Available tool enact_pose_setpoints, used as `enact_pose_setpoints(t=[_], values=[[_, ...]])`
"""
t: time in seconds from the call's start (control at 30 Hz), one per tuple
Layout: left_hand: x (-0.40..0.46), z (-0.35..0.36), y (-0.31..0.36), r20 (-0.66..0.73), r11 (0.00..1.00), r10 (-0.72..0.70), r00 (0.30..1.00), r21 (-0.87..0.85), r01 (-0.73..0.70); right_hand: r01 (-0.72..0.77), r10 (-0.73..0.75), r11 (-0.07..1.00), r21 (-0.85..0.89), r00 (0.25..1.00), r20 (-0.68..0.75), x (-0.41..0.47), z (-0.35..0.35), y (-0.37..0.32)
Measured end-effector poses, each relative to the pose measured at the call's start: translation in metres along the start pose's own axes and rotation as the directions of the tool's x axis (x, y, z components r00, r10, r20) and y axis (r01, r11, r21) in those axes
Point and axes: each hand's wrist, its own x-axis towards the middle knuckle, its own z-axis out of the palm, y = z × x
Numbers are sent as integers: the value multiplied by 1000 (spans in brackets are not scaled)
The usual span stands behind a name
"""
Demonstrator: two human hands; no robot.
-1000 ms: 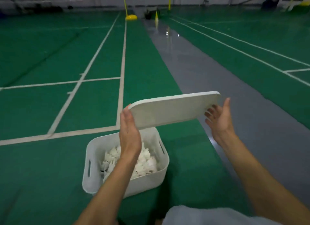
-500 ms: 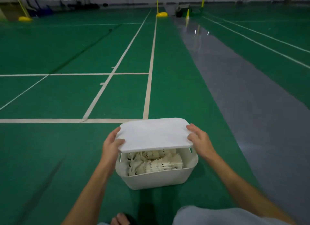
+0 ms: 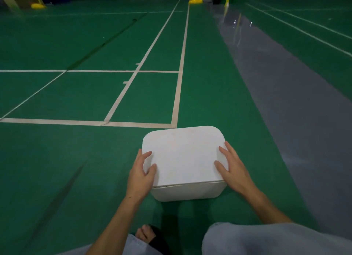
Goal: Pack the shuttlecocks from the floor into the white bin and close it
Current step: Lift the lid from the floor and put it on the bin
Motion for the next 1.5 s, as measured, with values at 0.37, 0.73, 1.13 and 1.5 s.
enact_pose_setpoints(t=[0.37,0.73,1.13,1.5], values=[[-2,4,2,-63,994,-33,997,98,39,-59,94,977,205,981,-168,-3,6,-18],[0,2,12,-11,955,-63,998,289,64,-1,79,961,275,959,-271,-3,-4,-19],[11,25,11,124,643,48,991,755,-126,-44,22,828,-559,999,-47,13,20,-25],[38,53,15,246,556,98,964,790,-258,116,-44,771,-626,991,130,42,26,-23]])
